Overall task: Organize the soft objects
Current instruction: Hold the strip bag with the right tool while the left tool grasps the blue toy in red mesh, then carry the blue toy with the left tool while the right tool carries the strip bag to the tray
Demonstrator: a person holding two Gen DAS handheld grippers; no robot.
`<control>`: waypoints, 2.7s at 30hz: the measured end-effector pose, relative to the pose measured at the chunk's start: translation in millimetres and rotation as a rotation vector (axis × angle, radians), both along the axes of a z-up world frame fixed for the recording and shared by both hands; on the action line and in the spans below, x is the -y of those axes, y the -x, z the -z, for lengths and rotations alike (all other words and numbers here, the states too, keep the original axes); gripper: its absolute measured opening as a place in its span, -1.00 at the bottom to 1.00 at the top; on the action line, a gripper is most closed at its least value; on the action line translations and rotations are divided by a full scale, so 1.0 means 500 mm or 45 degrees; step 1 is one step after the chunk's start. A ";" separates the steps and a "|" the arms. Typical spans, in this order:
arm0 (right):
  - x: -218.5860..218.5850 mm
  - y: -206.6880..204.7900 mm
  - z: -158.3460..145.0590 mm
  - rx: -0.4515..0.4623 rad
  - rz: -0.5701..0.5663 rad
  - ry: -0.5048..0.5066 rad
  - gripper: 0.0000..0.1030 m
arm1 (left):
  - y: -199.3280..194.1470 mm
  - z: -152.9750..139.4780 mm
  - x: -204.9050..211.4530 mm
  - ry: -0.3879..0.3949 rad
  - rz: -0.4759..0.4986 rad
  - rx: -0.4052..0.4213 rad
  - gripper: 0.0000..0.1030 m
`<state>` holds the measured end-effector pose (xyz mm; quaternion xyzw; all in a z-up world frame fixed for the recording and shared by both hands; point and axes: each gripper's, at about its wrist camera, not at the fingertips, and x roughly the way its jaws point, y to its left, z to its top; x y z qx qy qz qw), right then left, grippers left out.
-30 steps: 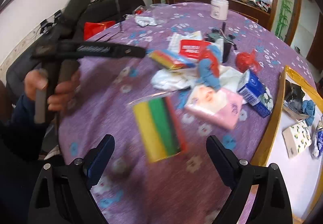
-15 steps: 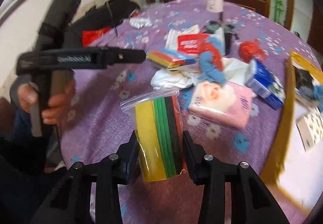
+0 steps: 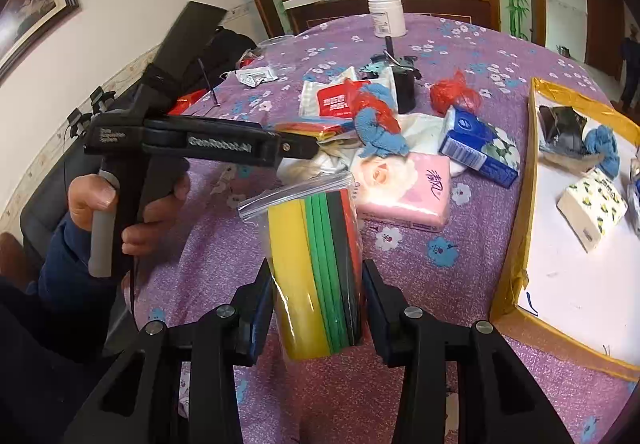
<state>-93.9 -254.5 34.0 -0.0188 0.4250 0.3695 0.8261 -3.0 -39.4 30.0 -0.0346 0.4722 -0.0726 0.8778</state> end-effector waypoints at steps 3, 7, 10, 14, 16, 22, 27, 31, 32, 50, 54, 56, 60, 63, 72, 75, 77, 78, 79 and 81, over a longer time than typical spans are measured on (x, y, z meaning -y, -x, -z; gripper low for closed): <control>0.010 -0.002 0.001 -0.009 0.017 -0.009 -0.12 | 0.016 -0.022 0.005 0.039 0.056 0.059 0.81; 0.020 -0.004 -0.002 -0.012 0.044 -0.029 -0.12 | 0.021 -0.031 0.032 -0.003 0.127 0.077 0.81; 0.027 -0.005 -0.011 -0.002 0.068 -0.039 -0.12 | 0.010 -0.039 0.041 0.032 0.135 0.064 0.81; 0.039 -0.004 -0.021 0.013 0.096 -0.050 -0.12 | -0.024 -0.044 0.051 0.200 0.114 0.009 0.81; 0.044 -0.003 -0.023 0.017 0.104 -0.050 -0.12 | -0.046 -0.041 0.066 0.196 0.079 -0.001 0.81; 0.065 0.002 -0.026 0.019 0.132 -0.058 -0.12 | -0.096 -0.020 0.101 0.180 0.050 -0.015 0.61; 0.079 -0.002 -0.026 0.020 0.152 -0.073 -0.12 | -0.109 0.010 0.107 0.171 0.049 -0.066 -0.15; 0.089 -0.008 -0.028 0.020 0.173 -0.082 -0.12 | -0.079 -0.007 0.094 0.189 0.053 -0.024 -0.19; 0.092 -0.010 -0.029 0.021 0.180 -0.086 -0.12 | -0.071 -0.012 0.092 0.190 0.055 -0.012 -0.19; 0.101 -0.012 -0.030 0.022 0.219 -0.094 -0.12 | -0.012 -0.062 0.098 0.215 0.144 0.083 -0.18; 0.103 -0.011 -0.031 0.023 0.216 -0.098 -0.12 | -0.011 -0.048 0.106 0.165 0.161 0.055 0.10; 0.103 -0.011 -0.031 0.024 0.217 -0.098 -0.12 | -0.008 -0.040 0.117 0.115 0.183 0.048 0.10; 0.106 -0.010 -0.030 0.024 0.221 -0.099 -0.12 | 0.007 -0.026 0.148 -0.017 0.238 0.067 0.09; 0.108 -0.009 -0.031 0.025 0.226 -0.103 -0.12 | 0.006 -0.011 0.158 -0.066 0.245 0.049 -0.49; 0.126 -0.007 -0.046 0.052 0.270 -0.124 -0.12 | 0.032 -0.069 0.150 0.072 0.272 0.144 -0.49; 0.140 -0.006 -0.051 0.064 0.300 -0.126 -0.12 | 0.036 -0.081 0.167 0.093 0.300 0.154 -0.49; 0.154 -0.006 -0.057 0.083 0.337 -0.120 -0.12 | 0.037 -0.084 0.183 0.107 0.324 0.154 -0.49; 0.160 -0.007 -0.059 0.089 0.356 -0.114 -0.12 | 0.037 -0.085 0.192 0.113 0.335 0.152 -0.49; 0.168 -0.009 -0.062 0.095 0.381 -0.106 -0.12 | 0.036 -0.085 0.203 0.119 0.349 0.149 -0.49; 0.193 -0.016 -0.068 0.112 0.459 -0.077 -0.12 | 0.032 -0.086 0.222 0.137 0.365 0.142 -0.49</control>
